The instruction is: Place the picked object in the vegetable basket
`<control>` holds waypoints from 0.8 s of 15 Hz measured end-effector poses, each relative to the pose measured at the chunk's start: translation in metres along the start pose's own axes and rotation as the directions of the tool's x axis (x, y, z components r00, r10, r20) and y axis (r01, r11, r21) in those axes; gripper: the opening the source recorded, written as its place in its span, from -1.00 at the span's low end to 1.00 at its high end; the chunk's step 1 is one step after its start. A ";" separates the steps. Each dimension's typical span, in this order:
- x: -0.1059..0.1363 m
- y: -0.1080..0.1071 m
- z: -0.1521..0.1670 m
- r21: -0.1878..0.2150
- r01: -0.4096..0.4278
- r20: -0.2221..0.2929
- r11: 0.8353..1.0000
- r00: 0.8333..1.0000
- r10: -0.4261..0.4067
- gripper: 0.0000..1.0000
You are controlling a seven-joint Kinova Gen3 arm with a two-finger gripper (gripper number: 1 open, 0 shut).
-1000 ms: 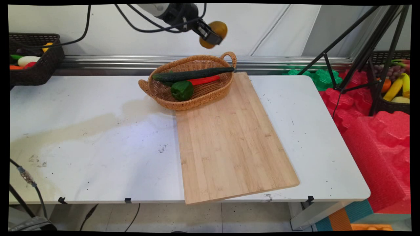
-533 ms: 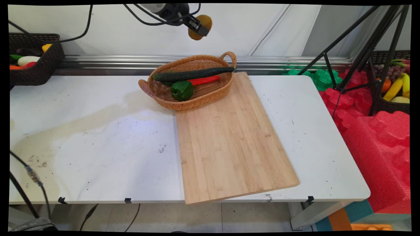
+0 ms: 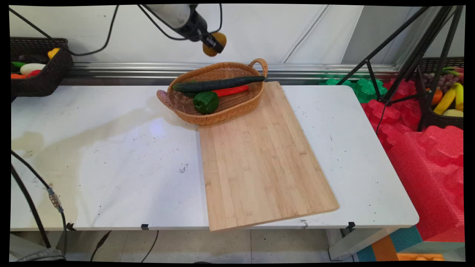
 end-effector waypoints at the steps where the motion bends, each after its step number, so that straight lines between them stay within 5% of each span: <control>1: -0.002 -0.001 0.006 -0.004 -0.005 0.011 1.000 1.000 0.005 -1.00; 12: -0.012 0.013 0.083 -0.090 -0.074 0.061 0.993 0.995 0.079 -1.00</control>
